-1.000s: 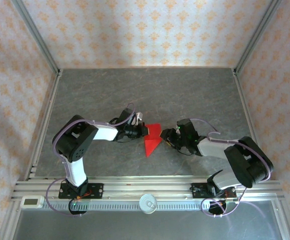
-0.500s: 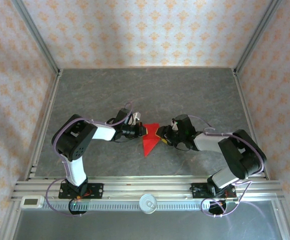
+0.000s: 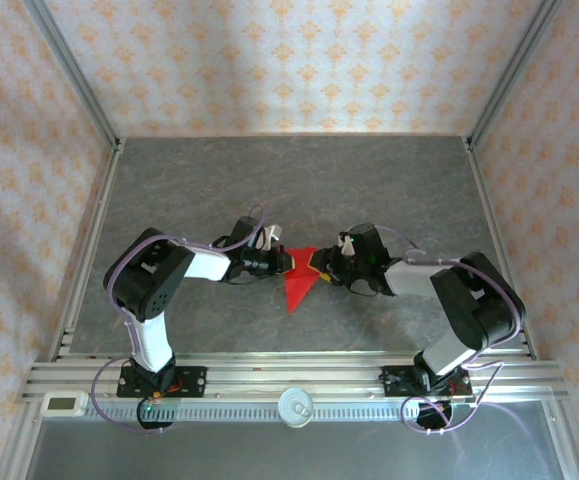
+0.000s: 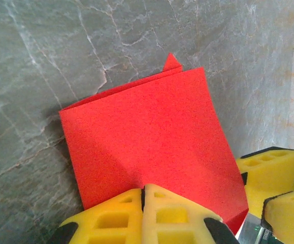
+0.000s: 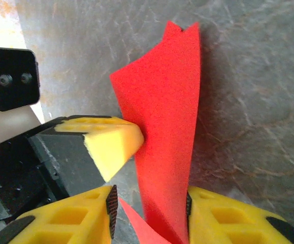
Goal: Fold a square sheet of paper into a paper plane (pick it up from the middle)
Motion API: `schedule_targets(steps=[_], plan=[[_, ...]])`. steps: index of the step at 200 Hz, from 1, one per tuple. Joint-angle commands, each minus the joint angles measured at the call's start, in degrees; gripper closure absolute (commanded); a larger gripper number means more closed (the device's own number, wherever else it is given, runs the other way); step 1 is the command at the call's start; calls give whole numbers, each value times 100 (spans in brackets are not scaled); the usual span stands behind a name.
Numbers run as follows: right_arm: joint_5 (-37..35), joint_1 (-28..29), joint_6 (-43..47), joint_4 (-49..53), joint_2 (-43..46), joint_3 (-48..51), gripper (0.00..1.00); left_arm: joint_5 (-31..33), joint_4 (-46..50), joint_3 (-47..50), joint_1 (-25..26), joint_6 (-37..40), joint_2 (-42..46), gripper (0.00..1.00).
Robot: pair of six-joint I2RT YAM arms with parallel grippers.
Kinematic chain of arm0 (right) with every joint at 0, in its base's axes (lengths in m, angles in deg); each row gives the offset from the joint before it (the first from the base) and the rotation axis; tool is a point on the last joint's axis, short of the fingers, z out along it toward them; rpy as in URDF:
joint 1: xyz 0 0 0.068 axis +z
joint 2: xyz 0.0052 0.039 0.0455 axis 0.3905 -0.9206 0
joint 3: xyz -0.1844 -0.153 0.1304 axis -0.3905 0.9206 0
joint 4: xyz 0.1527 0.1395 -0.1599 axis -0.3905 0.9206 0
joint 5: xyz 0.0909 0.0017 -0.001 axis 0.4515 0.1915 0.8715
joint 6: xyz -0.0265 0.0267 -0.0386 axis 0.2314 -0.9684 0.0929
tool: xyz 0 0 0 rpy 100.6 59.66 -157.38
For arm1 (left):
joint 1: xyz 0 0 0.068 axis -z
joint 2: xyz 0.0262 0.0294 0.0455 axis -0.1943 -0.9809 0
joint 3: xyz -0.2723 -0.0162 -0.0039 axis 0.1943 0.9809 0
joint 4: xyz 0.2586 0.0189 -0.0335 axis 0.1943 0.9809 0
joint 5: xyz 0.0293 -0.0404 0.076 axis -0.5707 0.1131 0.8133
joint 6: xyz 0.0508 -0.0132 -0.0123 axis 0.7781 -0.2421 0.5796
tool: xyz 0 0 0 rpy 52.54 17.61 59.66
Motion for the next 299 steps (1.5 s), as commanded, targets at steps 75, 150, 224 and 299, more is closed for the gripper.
schedule_targets(steps=[75, 150, 224, 299], plan=[[683, -300, 1188, 645, -722, -939, 63, -91, 66, -31, -86, 337, -208, 95], [968, -347, 1557, 992, -1117, -1223, 76, -129, 68, -45, -96, 356, -174, 95], [954, -457, 1841, 1359, -1228, -1375, 85, -129, 140, -66, -117, 407, -60, 95], [322, -466, 832, 665, -497, -719, 100, 420, 24, 277, -117, 248, 1005, 72]])
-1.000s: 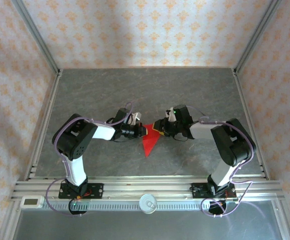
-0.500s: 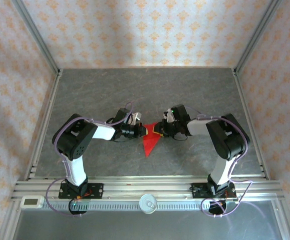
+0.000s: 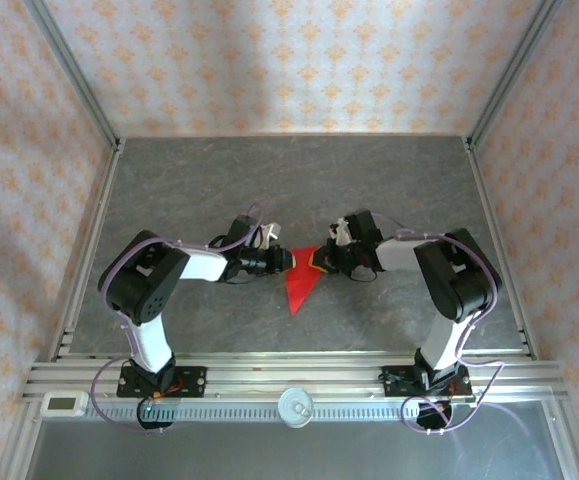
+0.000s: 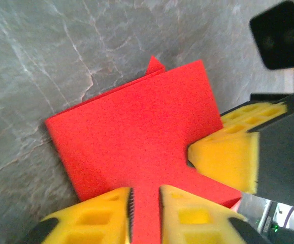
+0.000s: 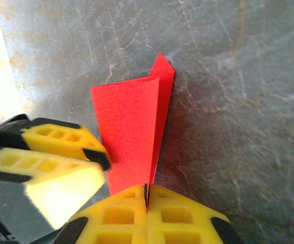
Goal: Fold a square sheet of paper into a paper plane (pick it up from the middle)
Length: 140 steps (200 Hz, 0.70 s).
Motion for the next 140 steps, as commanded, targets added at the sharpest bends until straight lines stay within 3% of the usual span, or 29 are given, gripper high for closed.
schedule_targets(steps=[1, 54, 102, 140], plan=[[-485, -38, -729, -531, 547, 402, 100, 462, 9, 154, -52, 20, 692, 71], [-1492, 2, -2351, -1653, 1318, 1258, 100, 1268, 436, 427, 319, 653, 1561, 66], [-2040, 146, -3333, -2203, 1622, 1664, 100, 2363, 870, 541, 1125, 1683, 1988, 61], [-2244, 285, -3521, -2190, 1610, 1656, 100, 3290, 1166, 345, 1921, 2230, 1827, 54]])
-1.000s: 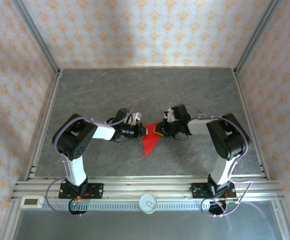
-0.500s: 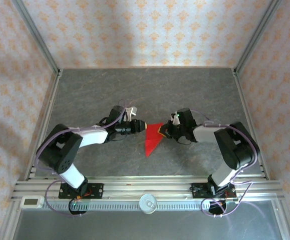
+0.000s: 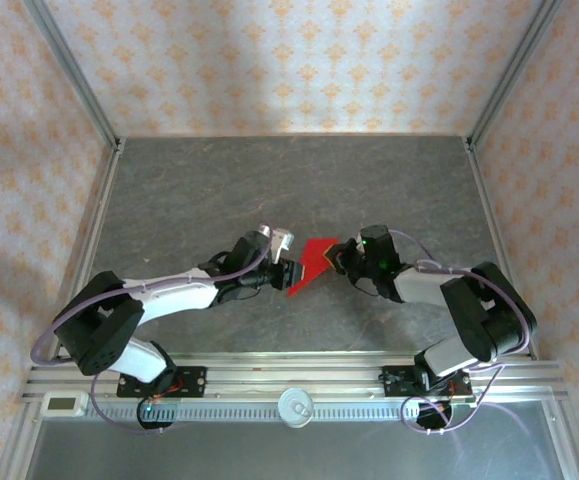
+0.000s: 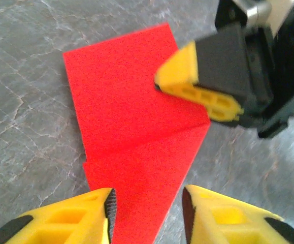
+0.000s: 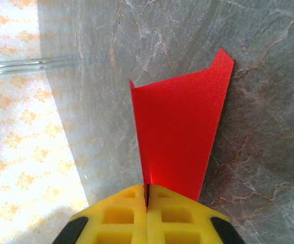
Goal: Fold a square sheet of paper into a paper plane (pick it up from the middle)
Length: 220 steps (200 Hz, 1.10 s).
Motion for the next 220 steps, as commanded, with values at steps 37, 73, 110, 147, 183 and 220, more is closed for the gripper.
schedule_targets(steps=[37, 73, 110, 147, 183, 220], plan=[[-448, 127, -393, -224, 85, -11, 100, 1738, 642, -443, 896, 1011, -458, 50], [-405, 132, -361, -188, 35, -59, 100, 2107, 769, -668, 1127, 1339, -752, 50], [-334, 132, -364, -198, -29, -104, 100, 2475, 870, -804, 1303, 1708, -999, 51], [-317, 133, -380, -196, -26, -143, 100, 2966, 967, -913, 1456, 1977, -1246, 56], [-290, 133, -367, -201, -42, -148, 100, 3274, 980, -941, 1584, 2111, -1409, 63], [-289, 135, -362, -186, -50, -166, 100, 3610, 1020, -981, 1697, 2193, -1507, 70]])
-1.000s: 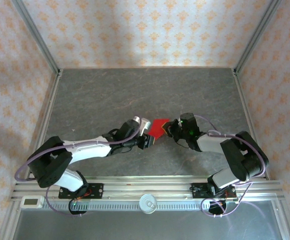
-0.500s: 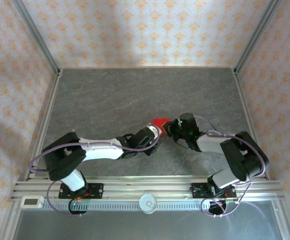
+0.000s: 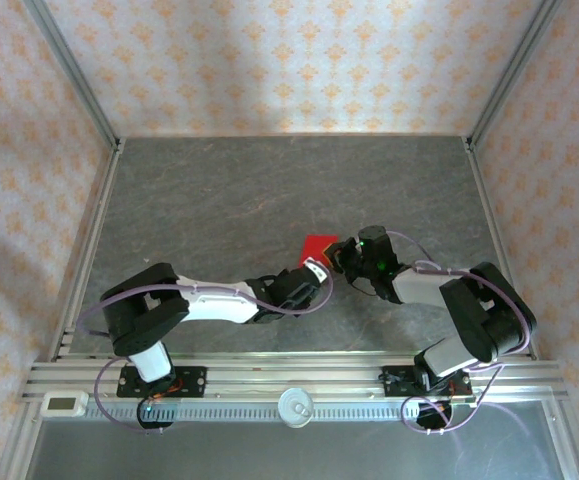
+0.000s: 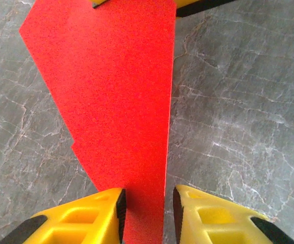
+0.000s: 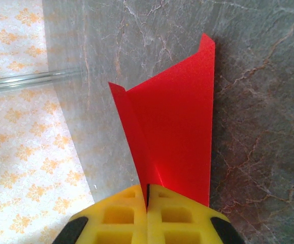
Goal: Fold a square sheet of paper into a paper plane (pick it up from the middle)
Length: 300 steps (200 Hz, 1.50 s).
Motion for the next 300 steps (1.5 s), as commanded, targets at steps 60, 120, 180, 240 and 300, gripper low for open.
schedule_targets(steps=[60, 120, 180, 240, 300], plan=[[-31, 31, -17, -61, -27, -166, 100, 583, 186, -124, 136, 196, -143, 76], [-54, 26, -15, -46, -17, -146, 100, 623, 165, -99, 145, 226, -140, 82], [-21, 26, 5, -38, -61, -198, 100, 641, 120, -44, 155, 254, -144, 87], [-503, -88, 710, 1083, 313, -448, 84, 630, -92, 126, 154, 79, -77, 96], [-1921, -428, 1320, 2429, 1913, -71, 67, -18, -530, 418, 4, -320, 21, 98]])
